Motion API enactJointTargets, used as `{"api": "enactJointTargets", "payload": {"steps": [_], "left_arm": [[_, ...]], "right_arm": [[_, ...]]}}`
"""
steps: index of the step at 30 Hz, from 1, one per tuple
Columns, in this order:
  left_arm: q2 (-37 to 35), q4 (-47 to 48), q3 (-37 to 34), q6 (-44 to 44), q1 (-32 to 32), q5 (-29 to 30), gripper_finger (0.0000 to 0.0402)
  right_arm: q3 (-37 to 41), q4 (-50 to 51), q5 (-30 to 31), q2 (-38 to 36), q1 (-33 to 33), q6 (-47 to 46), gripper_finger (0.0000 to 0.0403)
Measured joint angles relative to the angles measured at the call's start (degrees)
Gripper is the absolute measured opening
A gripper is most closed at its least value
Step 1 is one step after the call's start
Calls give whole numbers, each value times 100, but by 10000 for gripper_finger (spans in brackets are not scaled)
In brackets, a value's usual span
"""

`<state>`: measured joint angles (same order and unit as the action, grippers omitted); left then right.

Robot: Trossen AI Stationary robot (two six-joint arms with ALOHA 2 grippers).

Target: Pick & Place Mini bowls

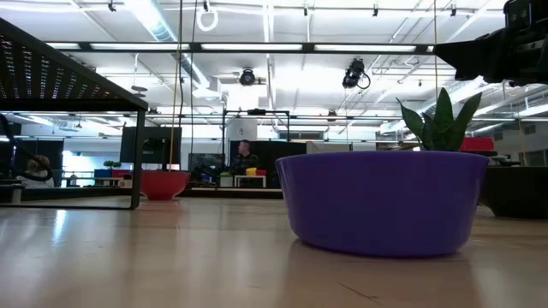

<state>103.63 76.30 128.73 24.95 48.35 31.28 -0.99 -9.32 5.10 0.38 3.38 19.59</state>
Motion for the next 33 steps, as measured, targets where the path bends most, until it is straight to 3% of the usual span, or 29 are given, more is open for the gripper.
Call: {"api": "enactJointTargets", "payload": {"steps": [5, 13, 18, 33], "left_arm": [[309, 1374, 632, 1839, 500, 35, 11], [324, 1367, 548, 3359, 783, -864, 11], [326, 1371, 547, 3766, 907, -950, 11], [322, 1367, 223, 6230, 1099, -3490, 11]], "right_arm": [[0, 0, 2, 2, 0, 0, 9], [1, 1, 2, 2, 0, 1, 9], [0, 0, 0, 2, 0, 0, 9], [2, 0, 1, 2, 0, 2, 9]]}}
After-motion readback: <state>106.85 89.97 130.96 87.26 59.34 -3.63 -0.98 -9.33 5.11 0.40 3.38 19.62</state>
